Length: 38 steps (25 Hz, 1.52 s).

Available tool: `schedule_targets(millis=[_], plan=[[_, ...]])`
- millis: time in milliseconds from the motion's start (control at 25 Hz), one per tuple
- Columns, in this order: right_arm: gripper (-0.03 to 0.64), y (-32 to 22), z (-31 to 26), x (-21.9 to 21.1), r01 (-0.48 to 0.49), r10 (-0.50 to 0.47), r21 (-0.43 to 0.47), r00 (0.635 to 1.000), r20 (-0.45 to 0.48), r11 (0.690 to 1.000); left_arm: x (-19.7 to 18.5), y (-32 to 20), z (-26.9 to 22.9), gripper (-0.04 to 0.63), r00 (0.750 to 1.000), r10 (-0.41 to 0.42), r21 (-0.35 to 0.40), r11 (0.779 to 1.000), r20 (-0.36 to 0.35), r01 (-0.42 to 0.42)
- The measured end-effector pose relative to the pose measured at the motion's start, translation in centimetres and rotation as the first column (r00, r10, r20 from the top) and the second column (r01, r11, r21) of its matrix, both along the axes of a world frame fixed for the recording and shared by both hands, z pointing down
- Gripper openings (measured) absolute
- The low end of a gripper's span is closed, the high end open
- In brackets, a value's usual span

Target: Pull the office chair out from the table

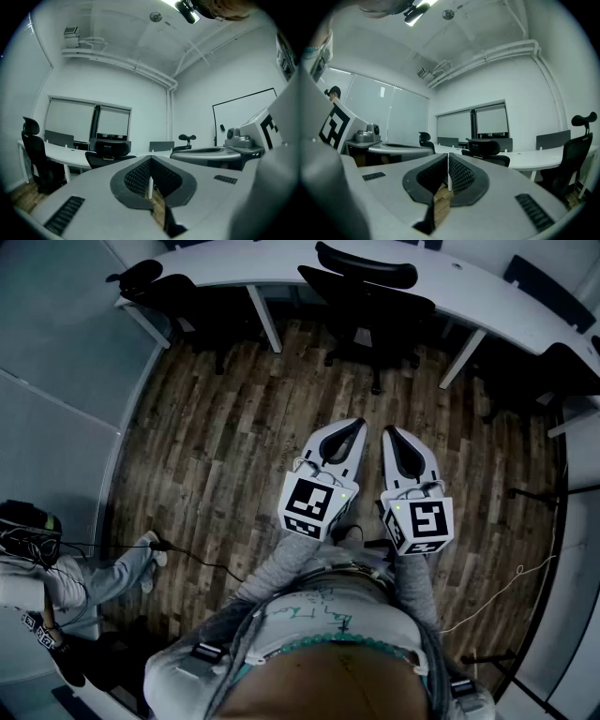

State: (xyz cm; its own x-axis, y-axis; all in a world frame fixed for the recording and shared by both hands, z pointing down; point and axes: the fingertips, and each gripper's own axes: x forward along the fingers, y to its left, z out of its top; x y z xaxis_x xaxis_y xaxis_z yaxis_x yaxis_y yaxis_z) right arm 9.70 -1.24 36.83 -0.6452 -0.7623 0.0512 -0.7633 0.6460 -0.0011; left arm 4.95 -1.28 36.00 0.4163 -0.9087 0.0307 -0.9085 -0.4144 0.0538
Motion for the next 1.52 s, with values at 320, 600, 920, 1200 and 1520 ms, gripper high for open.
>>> schedule_targets(millis=[320,600,920,1200,1520], plan=[[0.023,-0.5,-0.1,2.6,0.036,-0.037,0.016,0.998,0.044,0.999,2.1,0.0,0.8,0.011,1.0,-0.025,-0.008,1.0,-0.002,0.025],[0.023,-1.4,-0.4,2.3,0.093,-0.094,0.035,0.994,0.048,0.995,1.6,0.0,1.6,0.011,0.998,-0.056,-0.021,0.998,-0.025,0.056],[0.024,-4.9,-0.4,0.5,0.075,-0.077,0.034,0.995,0.07,0.997,-0.7,-3.6,1.5,0.011,0.998,-0.05,-0.008,0.999,-0.039,0.05],[0.024,-10.2,-0.8,-2.2,0.025,-0.028,0.04,0.998,0.058,0.999,-3.2,-9.9,0.8,0.011,0.999,0.017,-0.003,1.0,-0.047,-0.017],[0.024,-15.7,-1.4,-5.2,-0.031,0.028,0.035,0.997,0.074,0.999,-6.3,-15.6,0.5,0.011,0.994,0.082,-0.022,0.996,-0.068,-0.084]])
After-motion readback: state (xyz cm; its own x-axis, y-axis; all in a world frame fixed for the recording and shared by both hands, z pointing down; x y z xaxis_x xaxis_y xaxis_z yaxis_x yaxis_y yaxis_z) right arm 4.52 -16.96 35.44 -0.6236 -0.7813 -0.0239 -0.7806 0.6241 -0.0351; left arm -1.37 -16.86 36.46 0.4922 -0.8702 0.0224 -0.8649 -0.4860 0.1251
